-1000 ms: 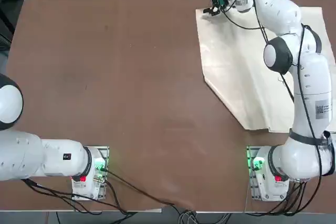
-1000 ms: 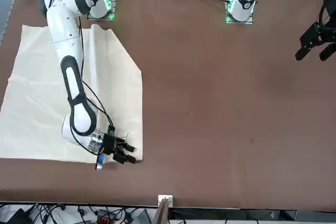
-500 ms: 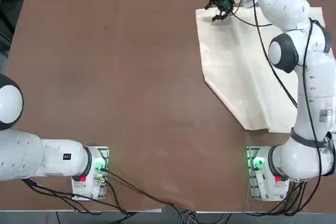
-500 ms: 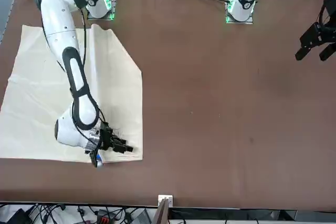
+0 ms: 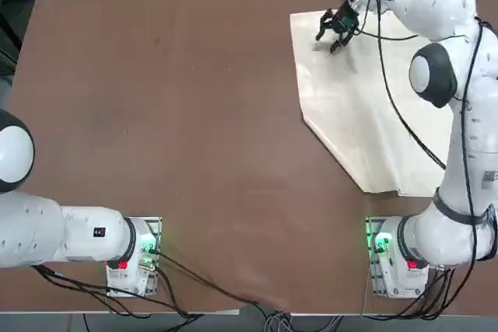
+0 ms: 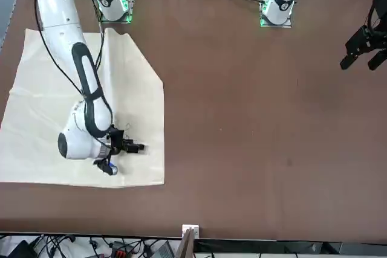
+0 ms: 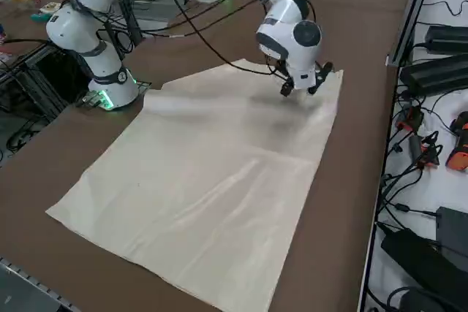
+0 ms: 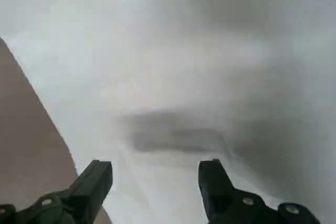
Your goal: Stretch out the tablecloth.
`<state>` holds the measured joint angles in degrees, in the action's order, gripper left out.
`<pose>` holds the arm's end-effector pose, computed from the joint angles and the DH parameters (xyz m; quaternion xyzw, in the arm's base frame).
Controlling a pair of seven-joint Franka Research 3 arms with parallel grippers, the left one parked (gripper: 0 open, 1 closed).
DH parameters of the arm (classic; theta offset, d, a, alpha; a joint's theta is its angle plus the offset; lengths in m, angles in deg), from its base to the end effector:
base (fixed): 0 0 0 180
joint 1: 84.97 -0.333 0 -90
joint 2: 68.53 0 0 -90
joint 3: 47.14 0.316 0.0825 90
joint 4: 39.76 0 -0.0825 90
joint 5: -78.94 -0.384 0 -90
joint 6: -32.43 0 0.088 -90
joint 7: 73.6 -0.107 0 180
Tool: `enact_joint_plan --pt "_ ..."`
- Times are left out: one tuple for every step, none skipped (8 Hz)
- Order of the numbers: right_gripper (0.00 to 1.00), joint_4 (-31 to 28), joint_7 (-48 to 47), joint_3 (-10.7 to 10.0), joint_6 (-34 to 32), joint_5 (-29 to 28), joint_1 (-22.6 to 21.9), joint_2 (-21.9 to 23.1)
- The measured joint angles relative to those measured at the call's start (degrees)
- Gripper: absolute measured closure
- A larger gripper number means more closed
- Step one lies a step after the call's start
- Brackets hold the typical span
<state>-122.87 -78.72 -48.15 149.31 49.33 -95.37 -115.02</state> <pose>0.6870 0.1435 0.1911 -0.9671 0.1021 0.1321 0.1921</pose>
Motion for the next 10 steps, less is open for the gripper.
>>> enact_joint_plan --pt "0.00 -3.70 0.06 0.04 -0.07 4.72 -1.01 3.33" --pt "0.00 -7.53 0.38 0.08 -0.17 9.12 -2.42 7.07" --pt "0.00 -11.23 1.15 0.13 -0.20 13.68 -4.14 10.77" --pt "0.00 -15.03 2.05 0.18 -0.10 18.39 -6.24 14.56" --pt "0.00 -18.90 3.03 0.22 0.51 23.16 -8.73 18.25" --pt "0.00 -23.07 3.59 0.23 2.08 27.35 -11.47 21.70" --pt "0.00 -27.37 4.02 0.25 4.48 30.50 -14.24 24.53" --pt "0.00 -31.57 4.20 0.26 7.35 33.27 -17.25 26.67" --pt "0.00 -35.21 4.28 0.27 9.95 36.38 -20.17 28.07" --pt "0.00 -38.58 4.31 0.27 12.47 39.78 -22.85 28.89"
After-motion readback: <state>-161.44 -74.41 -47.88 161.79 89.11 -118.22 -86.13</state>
